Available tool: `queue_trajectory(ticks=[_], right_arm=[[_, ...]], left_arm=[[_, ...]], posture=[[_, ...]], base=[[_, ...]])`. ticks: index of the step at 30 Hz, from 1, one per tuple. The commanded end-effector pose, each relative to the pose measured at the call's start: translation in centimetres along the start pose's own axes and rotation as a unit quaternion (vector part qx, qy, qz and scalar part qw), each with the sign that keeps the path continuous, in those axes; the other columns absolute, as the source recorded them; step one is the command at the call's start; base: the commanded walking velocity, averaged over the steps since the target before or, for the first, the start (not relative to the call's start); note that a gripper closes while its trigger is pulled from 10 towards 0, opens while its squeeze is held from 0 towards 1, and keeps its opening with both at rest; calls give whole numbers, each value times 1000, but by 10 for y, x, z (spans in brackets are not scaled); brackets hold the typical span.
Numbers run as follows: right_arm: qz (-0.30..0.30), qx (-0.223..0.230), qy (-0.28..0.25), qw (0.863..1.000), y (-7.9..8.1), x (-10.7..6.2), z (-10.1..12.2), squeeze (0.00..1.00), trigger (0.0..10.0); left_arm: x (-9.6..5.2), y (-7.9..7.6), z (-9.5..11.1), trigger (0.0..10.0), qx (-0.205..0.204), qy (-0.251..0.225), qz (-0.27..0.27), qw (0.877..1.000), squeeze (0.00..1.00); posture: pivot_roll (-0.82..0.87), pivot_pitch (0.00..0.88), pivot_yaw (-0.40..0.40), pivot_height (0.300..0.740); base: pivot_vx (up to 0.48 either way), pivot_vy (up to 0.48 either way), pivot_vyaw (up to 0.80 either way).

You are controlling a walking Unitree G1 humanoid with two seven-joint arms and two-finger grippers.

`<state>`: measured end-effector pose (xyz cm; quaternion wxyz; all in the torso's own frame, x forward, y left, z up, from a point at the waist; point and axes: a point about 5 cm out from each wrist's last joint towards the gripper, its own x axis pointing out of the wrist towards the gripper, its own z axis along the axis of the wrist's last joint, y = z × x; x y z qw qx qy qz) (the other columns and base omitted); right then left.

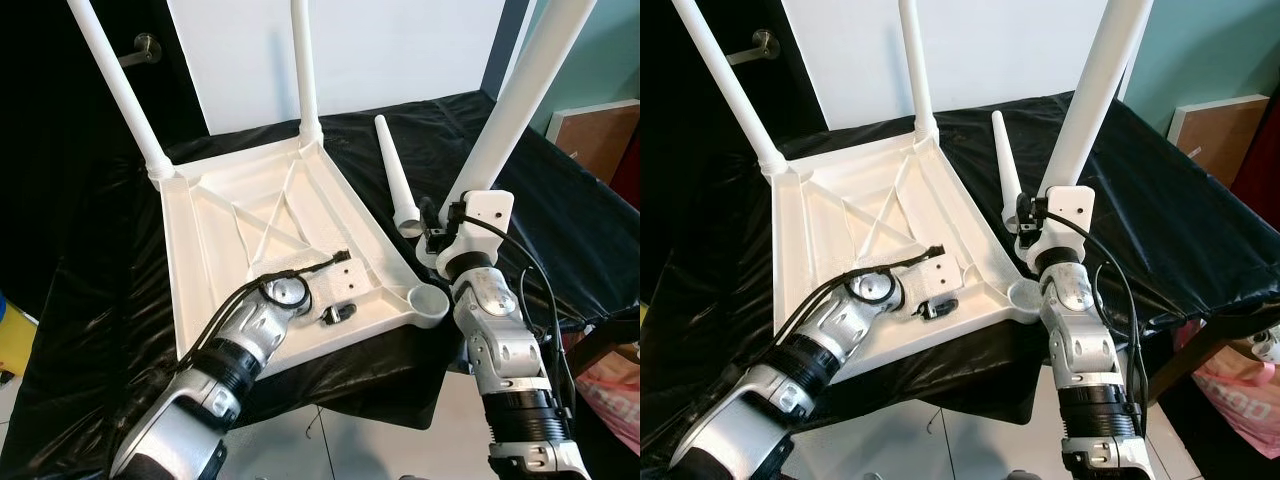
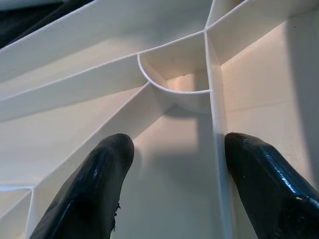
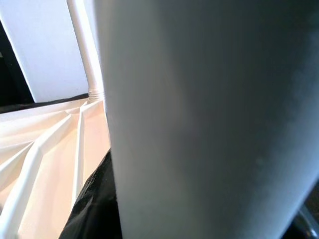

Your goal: Building children table

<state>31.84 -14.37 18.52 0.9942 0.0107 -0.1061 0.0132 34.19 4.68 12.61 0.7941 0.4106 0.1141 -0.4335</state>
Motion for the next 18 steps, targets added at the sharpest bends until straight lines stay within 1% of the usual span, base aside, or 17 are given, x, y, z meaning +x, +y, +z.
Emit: queue_trajectory(ticks=[1,5,6,7,8,9,10,11,12,14,15,16,17,18], right_arm=[[8,2,-8,1000,3,0,4,0,10000],[7,2,-6,1000,2,-1,3,0,10000],[7,2,-1,1000,1,-3,2,0,10000],[7,2,-1,1000,1,-3,2,0,10000],[8,1,6,1000,1,-4,0,0,10000],[8,1,6,1000,1,-4,0,0,10000],[10,-1,10,1000,0,-6,-2,0,10000],[13,-5,15,1000,0,-7,-5,0,10000],[13,-5,15,1000,0,-7,-5,0,10000],[20,-16,18,999,0,-9,-8,0,10000],[23,-19,20,999,0,-11,-10,0,10000],[23,-19,20,999,0,-11,-10,0,10000],[24,-19,22,999,0,-12,-11,0,10000],[26,-20,25,999,0,-13,-13,0,10000]], left_arm=[[-13,37,-8,10000,6,24,310,951,0],[-13,37,-7,10000,8,21,304,953,0],[-13,33,-4,10000,7,3,285,959,0],[-13,33,-4,10000,7,3,285,959,0],[-14,27,5,10000,-20,-39,248,968,0],[-14,27,5,10000,-20,-39,248,968,0],[-15,22,11,10000,-38,-71,223,971,0],[-17,15,20,10000,-66,-117,184,974,0],[-17,15,20,10000,-66,-117,184,974,0],[-21,3,31,10000,-112,-182,117,970,0],[-25,-4,33,10000,-118,-208,82,968,0],[-25,-4,33,10000,-118,-208,82,968,0],[-27,-9,34,10000,-118,-221,63,966,0],[-29,-15,33,10000,-127,-232,32,964,0]], posture=[[-230,21,47,740],[-235,28,50,740],[-236,34,52,740],[-236,34,52,740],[-229,42,50,740],[-229,42,50,740],[-229,42,50,740],[-225,44,49,740],[-225,44,49,740],[-224,45,50,740],[-221,45,50,740],[-221,45,50,740],[-221,45,50,740],[-218,46,50,740]], base=[[0,0,0],[0,0,0],[0,0,0],[0,0,0],[0,0,0],[0,0,0],[0,0,0],[0,0,0],[0,0,0],[0,0,0],[0,0,0],[0,0,0],[0,0,0],[0,0,0]])
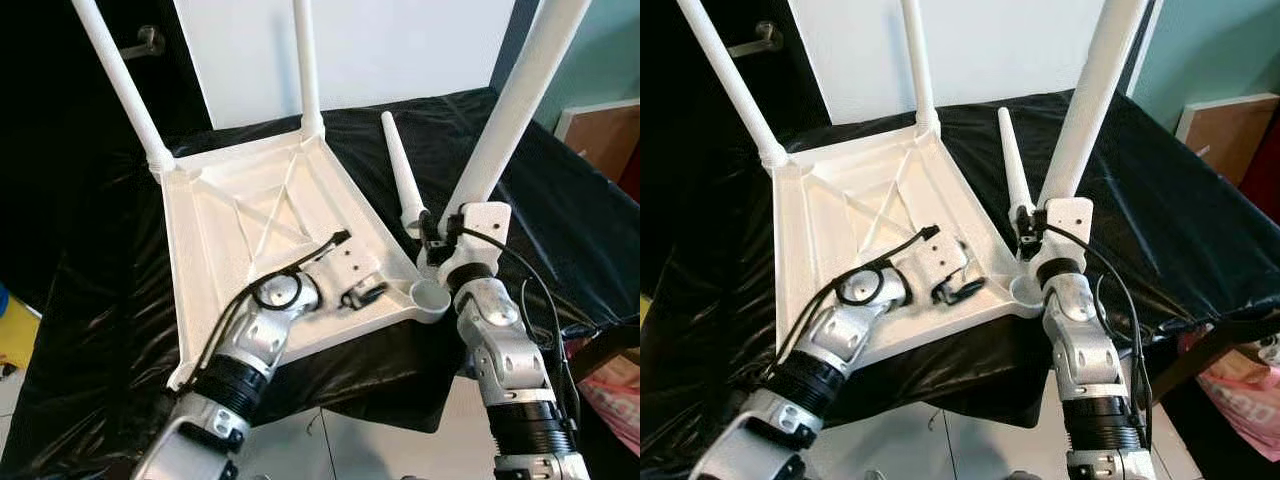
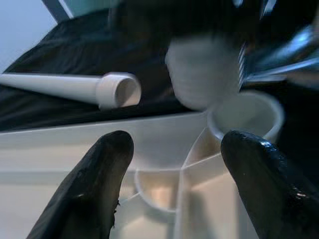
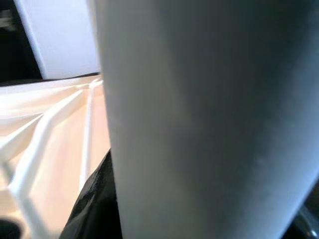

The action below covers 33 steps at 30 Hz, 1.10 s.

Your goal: Building children table

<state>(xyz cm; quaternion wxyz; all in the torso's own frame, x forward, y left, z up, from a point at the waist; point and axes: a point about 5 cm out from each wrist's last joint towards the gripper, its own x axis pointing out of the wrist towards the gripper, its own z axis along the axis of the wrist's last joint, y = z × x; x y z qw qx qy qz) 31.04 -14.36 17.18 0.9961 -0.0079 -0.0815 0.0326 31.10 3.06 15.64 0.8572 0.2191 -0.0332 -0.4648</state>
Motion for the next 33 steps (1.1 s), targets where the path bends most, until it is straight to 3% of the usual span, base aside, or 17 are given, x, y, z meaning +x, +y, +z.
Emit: queue_trajectory(ticks=[1,4,6,9,20,33], right_arm=[[4,-4,-1,1000,1,-3,-1,0,10000],[9,-3,6,1000,2,-6,-5,0,10000],[23,-3,24,999,3,-11,-11,0,10000],[31,-3,35,999,2,-14,-16,0,10000],[55,-15,60,997,3,-21,-30,0,10000],[75,-24,86,993,7,-30,-44,0,10000]], left_arm=[[-6,-2,-2,10000,-18,-11,-6,1000,0],[-13,-11,-4,10000,-46,-23,-51,997,0],[-25,-22,-9,10000,-49,-21,-105,993,0],[-32,-27,-13,10000,-56,-14,-124,991,0],[-37,-32,-12,10000,-69,-10,-120,990,0],[-38,-20,-7,10000,-66,-6,-98,993,0]], posture=[[-218,46,50,740],[-218,48,51,740],[-209,51,48,740],[-208,54,48,740],[-210,57,44,740],[-209,51,41,740]], base=[[0,0,0],[0,0,0],[0,0,0],[0,0,0],[0,0,0],[0,0,0]])
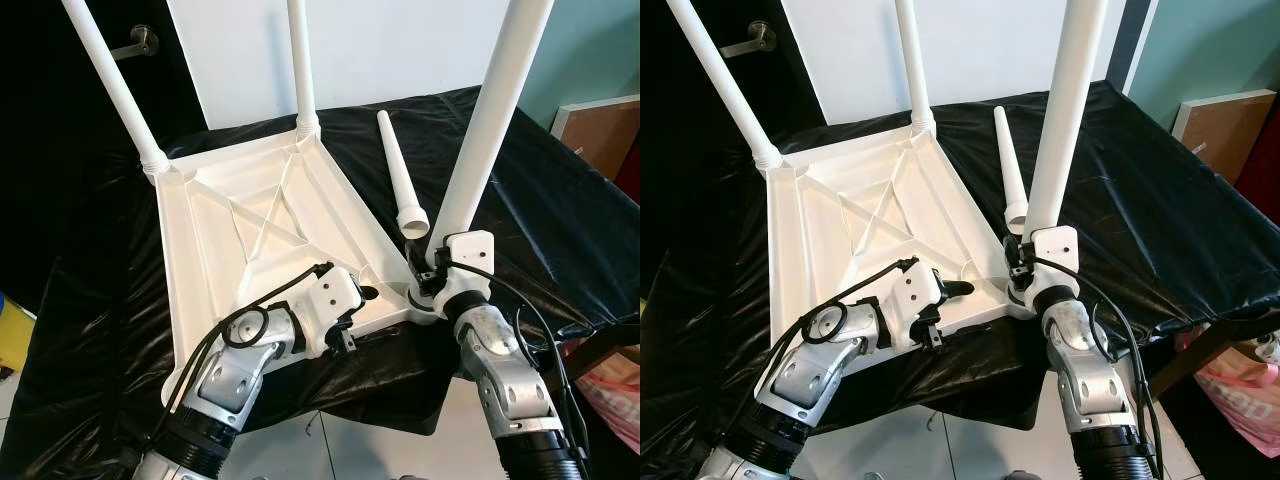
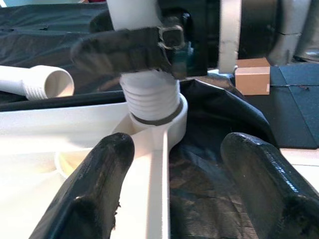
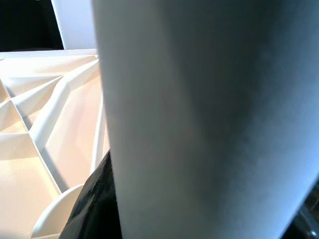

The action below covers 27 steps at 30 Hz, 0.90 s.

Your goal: Building children table

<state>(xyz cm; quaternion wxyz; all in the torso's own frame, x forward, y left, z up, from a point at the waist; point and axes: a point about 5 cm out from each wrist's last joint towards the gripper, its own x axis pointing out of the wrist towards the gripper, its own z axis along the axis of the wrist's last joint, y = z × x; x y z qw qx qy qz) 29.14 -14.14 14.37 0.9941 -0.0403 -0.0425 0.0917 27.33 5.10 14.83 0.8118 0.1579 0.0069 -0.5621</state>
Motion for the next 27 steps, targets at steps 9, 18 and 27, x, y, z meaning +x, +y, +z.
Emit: queue_trajectory(ticks=[9,18,27], right_arm=[[29,1,52,998,10,-9,-23,0,10000],[48,-16,52,997,11,-11,-28,0,10000],[96,-60,25,993,7,-22,-36,0,10000]], left_arm=[[-2,3,1,10000,-1,9,17,1000,0],[-1,4,3,10000,1,9,20,1000,0],[1,4,5,10000,3,7,16,1000,0]], posture=[[-208,39,39,740],[-208,27,38,740],[-214,18,43,740]], base=[[0,0,0],[0,0,0],[0,0,0]])
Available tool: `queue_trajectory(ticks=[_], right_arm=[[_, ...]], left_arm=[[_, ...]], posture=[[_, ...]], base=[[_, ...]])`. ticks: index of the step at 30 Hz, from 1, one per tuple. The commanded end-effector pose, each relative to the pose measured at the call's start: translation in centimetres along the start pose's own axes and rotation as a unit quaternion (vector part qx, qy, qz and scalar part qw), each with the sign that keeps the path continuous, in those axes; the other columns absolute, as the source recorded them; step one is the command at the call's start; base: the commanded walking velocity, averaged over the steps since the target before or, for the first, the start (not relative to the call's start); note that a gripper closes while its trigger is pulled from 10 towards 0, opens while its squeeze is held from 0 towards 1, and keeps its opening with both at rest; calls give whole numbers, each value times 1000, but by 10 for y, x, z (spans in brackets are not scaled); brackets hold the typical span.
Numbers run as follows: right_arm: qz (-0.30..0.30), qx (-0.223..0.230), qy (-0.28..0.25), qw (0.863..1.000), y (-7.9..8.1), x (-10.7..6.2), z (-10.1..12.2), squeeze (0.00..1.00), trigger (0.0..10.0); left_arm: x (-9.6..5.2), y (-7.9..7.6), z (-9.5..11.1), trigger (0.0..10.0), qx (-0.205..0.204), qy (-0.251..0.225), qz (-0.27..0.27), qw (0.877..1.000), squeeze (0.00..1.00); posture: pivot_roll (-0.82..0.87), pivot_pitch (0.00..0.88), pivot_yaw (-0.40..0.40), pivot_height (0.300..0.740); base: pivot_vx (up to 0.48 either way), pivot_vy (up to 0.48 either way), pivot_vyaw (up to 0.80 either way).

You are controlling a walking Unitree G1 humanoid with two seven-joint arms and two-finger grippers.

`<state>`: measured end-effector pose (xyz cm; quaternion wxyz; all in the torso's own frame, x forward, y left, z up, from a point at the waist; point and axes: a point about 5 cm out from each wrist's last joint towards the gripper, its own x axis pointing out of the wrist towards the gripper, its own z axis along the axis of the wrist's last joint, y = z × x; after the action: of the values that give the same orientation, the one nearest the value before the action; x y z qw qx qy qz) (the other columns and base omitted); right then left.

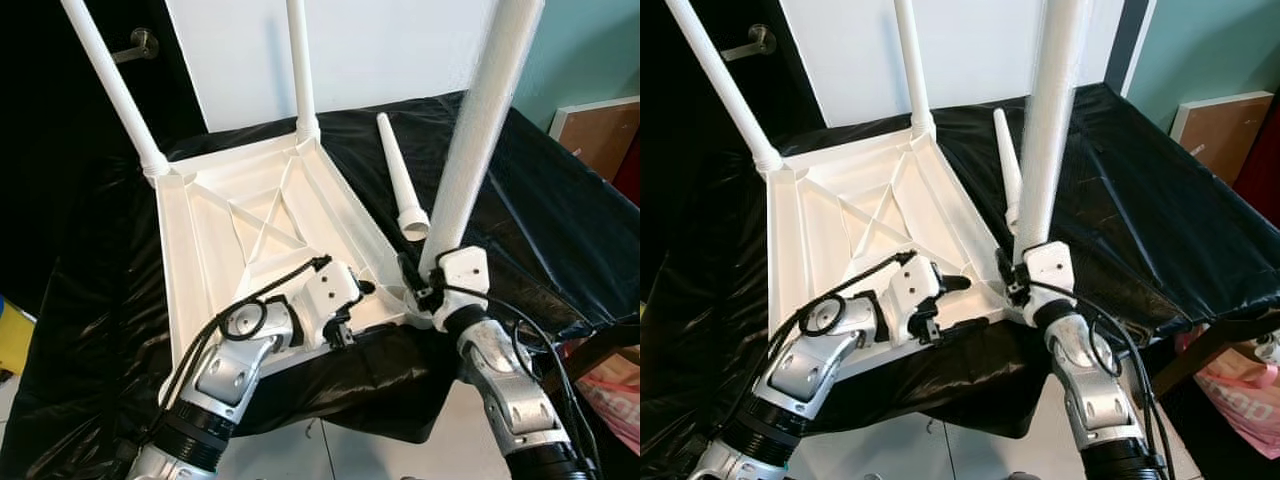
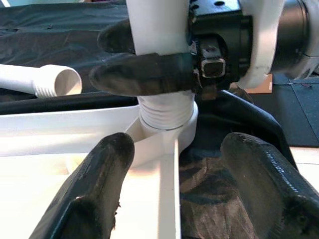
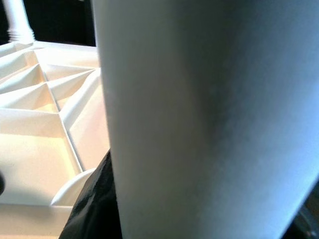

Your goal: Building children table

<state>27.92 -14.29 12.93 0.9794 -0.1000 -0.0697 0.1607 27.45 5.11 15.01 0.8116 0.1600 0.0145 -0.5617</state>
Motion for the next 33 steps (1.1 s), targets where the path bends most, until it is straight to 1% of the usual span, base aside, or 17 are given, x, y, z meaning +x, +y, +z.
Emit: queue_trajectory(ticks=[1,3,5,8,11,12,13,14,15,16,17,19,23,30,33], right_arm=[[28,4,48,998,9,-9,-22,0,10000],[32,2,45,998,10,-10,-22,0,10000],[54,-5,37,998,16,-12,-20,0,10000],[65,-6,33,997,20,-13,-20,0,10000],[65,-4,35,997,21,-13,-21,0,10000],[64,3,37,997,21,-13,-22,0,10000],[59,26,40,997,21,-14,-24,0,10000],[59,26,40,997,21,-14,-24,0,10000],[54,46,43,997,21,-14,-25,0,10000],[54,46,43,997,21,-14,-25,0,10000],[49,69,46,995,20,-14,-27,0,10000],[44,93,50,993,20,-13,-28,0,10000],[37,103,59,992,20,-11,-30,0,10000],[25,108,68,992,17,-9,-31,0,10000],[-2,122,77,989,12,-7,-32,0,10000]], left_arm=[[1,2,3,10000,5,0,17,1000,0],[1,2,3,10000,6,0,17,1000,0],[1,2,4,10000,8,0,17,1000,0],[1,2,5,10000,8,-2,17,1000,0],[1,2,5,10000,8,-2,17,1000,0],[1,2,5,10000,8,-2,17,1000,0],[1,2,5,10000,9,-2,17,1000,0],[1,2,5,10000,9,-2,17,1000,0],[1,2,5,10000,9,-2,17,1000,0],[1,2,5,10000,9,-2,17,1000,0],[1,2,6,10000,9,-2,17,1000,0],[0,3,6,10000,10,-2,18,1000,0],[0,3,6,10000,12,-1,18,1000,0],[-1,4,6,10000,13,0,19,1000,0],[-2,4,6,10000,14,1,21,1000,0]], posture=[[-214,18,43,740],[-214,18,43,740],[-215,18,45,740],[-214,20,45,740],[-214,21,45,740],[-213,21,45,740],[-211,22,45,740],[-211,22,45,740],[-211,21,46,740],[-211,21,46,740],[-210,23,46,740],[-210,23,47,740],[-209,25,49,740],[-206,27,49,740],[-205,31,50,740]], base=[[0,0,0],[0,0,0],[0,0,0],[0,0,0],[0,0,0],[0,0,0],[0,0,0],[0,0,0],[0,0,0],[0,0,0],[0,0,0],[0,0,0],[0,0,0],[0,0,0],[0,0,0]])
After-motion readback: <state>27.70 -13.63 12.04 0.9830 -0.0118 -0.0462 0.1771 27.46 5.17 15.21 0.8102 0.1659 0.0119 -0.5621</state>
